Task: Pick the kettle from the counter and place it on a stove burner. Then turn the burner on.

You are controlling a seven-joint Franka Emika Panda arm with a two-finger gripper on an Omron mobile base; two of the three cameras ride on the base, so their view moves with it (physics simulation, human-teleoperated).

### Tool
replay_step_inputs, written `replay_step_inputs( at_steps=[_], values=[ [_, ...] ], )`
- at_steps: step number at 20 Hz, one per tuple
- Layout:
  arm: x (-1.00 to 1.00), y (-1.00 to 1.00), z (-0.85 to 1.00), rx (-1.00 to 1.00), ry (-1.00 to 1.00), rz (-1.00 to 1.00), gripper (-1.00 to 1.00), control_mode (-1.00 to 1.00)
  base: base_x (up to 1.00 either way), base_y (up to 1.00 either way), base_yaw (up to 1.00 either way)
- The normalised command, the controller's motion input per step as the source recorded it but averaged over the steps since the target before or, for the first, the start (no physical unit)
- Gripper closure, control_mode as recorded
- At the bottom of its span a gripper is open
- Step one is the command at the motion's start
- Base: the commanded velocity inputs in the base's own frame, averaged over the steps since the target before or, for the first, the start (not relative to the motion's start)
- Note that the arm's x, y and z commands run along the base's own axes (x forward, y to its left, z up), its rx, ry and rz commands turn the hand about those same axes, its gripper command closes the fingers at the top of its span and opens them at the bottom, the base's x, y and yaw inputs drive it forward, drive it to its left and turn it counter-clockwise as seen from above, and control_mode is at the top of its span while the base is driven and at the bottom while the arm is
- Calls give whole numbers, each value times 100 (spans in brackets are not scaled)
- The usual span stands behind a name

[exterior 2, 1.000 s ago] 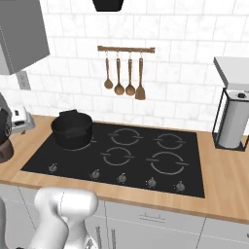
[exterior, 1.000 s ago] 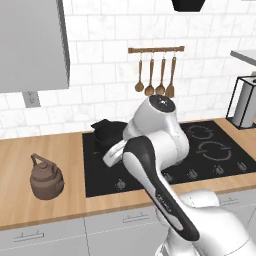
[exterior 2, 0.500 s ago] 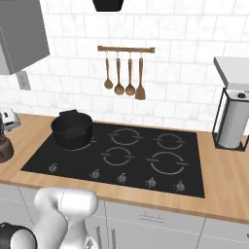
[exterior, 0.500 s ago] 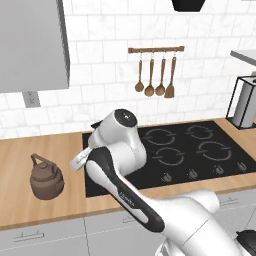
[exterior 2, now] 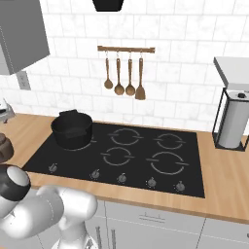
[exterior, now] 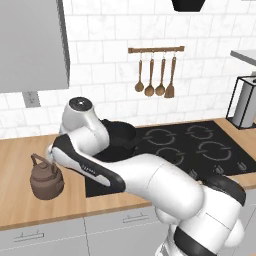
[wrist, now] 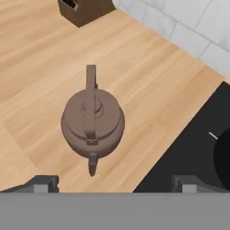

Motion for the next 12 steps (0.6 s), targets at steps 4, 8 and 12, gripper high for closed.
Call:
replay_step_inputs(
  at_steps=[4, 8, 12],
  values=[
    [0, 43, -28, -6, 0, 0, -100, -100, 0, 0, 0],
    [0, 30, -54, -4, 1, 1, -100, -100, 0, 0, 0],
    [14, 6, -31, 1, 0, 2, -100, -100, 0, 0, 0]
  ],
)
